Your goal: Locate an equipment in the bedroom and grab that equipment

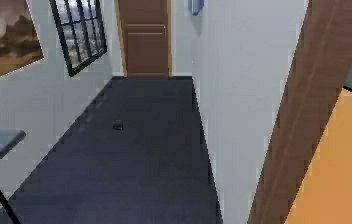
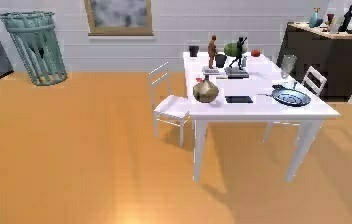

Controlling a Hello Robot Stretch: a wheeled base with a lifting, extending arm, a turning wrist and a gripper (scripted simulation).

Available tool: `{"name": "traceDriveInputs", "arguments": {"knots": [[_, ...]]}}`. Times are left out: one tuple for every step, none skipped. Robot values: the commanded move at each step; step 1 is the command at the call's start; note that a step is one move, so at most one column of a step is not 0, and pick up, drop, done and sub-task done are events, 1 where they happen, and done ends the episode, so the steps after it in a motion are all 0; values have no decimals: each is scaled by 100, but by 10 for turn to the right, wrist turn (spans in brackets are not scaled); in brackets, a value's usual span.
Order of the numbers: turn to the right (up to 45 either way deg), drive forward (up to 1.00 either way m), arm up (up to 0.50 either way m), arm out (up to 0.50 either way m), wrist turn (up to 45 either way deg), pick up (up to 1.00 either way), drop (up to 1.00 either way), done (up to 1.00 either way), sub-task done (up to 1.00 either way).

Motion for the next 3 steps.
{"name": "traceDriveInputs", "arguments": {"knots": [[-450,0,0,0,0,0,0,0,0],[-450,0,0,0,0,0,0,0,0],[-420,0,0,0,0,0,0,0,0]]}}
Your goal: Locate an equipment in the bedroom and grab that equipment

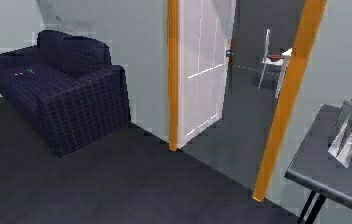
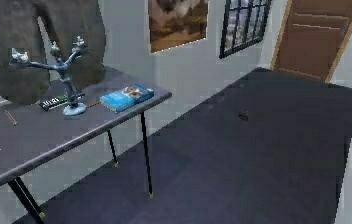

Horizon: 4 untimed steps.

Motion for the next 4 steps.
{"name": "traceDriveInputs", "arguments": {"knots": [[0,65,0,0,0,0,0,0,0],[390,0,0,0,0,0,0,0,0],[0,100,0,0,0,0,0,0,0],[30,0,0,0,0,0,0,0,0]]}}
